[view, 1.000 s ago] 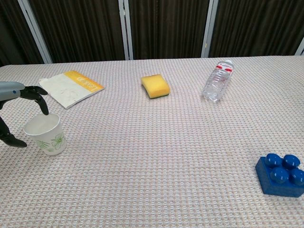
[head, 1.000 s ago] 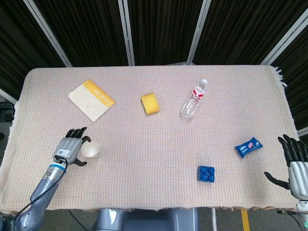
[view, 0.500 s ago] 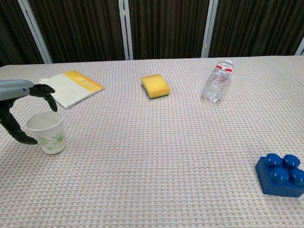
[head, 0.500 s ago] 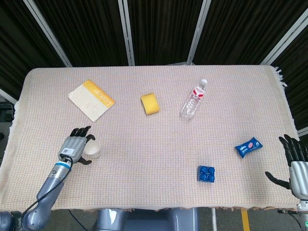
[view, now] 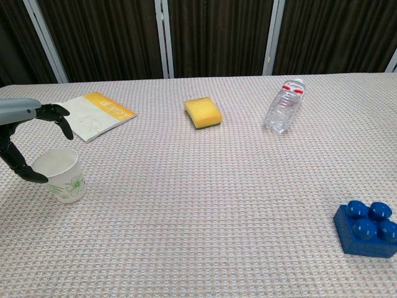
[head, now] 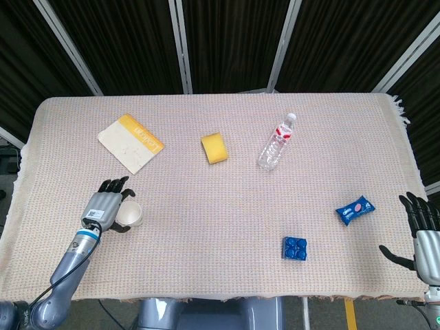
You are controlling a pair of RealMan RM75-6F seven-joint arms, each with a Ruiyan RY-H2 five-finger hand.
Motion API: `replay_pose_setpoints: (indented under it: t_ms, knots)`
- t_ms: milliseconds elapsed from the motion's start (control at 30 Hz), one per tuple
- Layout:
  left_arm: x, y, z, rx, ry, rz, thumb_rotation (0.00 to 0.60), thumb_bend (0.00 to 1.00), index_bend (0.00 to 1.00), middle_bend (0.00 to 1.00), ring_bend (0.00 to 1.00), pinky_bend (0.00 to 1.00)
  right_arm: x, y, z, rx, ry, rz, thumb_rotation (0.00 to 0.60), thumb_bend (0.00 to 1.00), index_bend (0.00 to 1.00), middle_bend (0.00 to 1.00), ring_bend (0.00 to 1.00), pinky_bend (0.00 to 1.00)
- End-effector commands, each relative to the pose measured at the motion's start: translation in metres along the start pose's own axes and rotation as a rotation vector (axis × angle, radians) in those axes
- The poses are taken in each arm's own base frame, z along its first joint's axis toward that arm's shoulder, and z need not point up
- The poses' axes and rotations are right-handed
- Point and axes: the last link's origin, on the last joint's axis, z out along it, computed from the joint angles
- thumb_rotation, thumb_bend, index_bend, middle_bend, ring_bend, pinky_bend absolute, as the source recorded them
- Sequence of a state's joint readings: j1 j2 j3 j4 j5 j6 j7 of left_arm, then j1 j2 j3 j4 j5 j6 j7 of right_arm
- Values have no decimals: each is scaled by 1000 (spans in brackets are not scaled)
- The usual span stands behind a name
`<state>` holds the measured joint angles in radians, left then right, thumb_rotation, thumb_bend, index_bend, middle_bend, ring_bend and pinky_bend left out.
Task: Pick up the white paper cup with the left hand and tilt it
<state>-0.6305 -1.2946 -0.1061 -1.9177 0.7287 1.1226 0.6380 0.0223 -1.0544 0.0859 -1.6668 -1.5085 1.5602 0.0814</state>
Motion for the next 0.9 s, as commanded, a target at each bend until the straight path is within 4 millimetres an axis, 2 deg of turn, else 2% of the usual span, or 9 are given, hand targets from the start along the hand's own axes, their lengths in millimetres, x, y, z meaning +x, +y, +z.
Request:
replay_pose_setpoints:
  t_ms: [33, 233, 400, 667, 900]
  knots:
    - [-7, 0, 10, 22, -21, 5, 600, 34, 253, 0, 0, 0, 0, 0, 0, 1, 0, -1, 600, 53, 0, 0, 0, 0]
    - [-15, 8, 18, 27, -33, 40, 600, 38, 289, 0, 0, 0, 0, 1, 0, 0, -1, -1, 600, 53, 0, 0, 0, 0]
    - [-16, 14, 18, 20, -26, 10, 600, 177, 324, 0, 0, 0, 0, 1, 0, 1, 0, 0, 600, 53, 0, 0, 0, 0]
    - [-5, 32, 15, -35, 9, -137, 600, 182, 360, 0, 0, 0, 0, 1, 0, -1, -1, 5, 600, 54, 0, 0, 0, 0]
    - [1, 50, 21, -90, 37, -307, 600, 180, 370, 0, 0, 0, 0, 1, 1, -3, -3, 5, 600, 53, 0, 0, 0, 0]
